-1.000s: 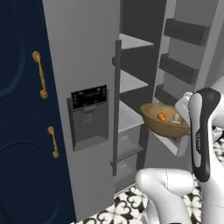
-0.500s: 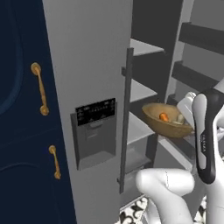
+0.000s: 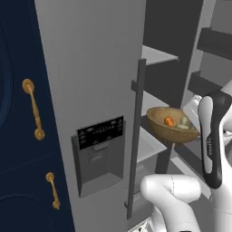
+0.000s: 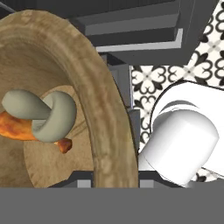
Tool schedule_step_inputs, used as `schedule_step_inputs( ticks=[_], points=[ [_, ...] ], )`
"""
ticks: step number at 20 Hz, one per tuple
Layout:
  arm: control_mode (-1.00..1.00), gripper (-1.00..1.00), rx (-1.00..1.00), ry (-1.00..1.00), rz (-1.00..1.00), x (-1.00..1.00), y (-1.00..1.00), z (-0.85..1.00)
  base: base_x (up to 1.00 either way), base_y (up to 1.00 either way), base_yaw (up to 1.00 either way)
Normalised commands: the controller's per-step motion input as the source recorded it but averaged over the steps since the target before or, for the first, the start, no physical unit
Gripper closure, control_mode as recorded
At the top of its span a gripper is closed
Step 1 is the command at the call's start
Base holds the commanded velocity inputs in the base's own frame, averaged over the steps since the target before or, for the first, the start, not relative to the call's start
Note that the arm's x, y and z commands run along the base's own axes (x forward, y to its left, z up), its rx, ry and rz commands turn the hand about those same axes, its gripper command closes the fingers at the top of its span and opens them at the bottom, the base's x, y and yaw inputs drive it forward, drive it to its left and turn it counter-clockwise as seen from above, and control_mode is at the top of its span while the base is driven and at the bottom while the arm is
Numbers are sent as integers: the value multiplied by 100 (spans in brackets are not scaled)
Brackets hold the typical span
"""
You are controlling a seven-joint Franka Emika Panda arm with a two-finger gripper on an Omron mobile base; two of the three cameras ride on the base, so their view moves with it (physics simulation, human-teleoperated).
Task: Pick the chicken drumstick and mushroom from their plates and place them in the bowl. Then put the bowl in the fridge.
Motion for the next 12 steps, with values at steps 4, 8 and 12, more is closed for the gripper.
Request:
schedule_step_inputs(
  ticks=[4, 8, 12],
  points=[
    [100, 100, 0, 0, 0, 0, 0, 0, 35, -3, 0],
    [100, 100, 0, 0, 0, 0, 0, 0, 24, -74, 0],
    [100, 100, 0, 0, 0, 0, 0, 0, 37, -1, -1]
  ],
)
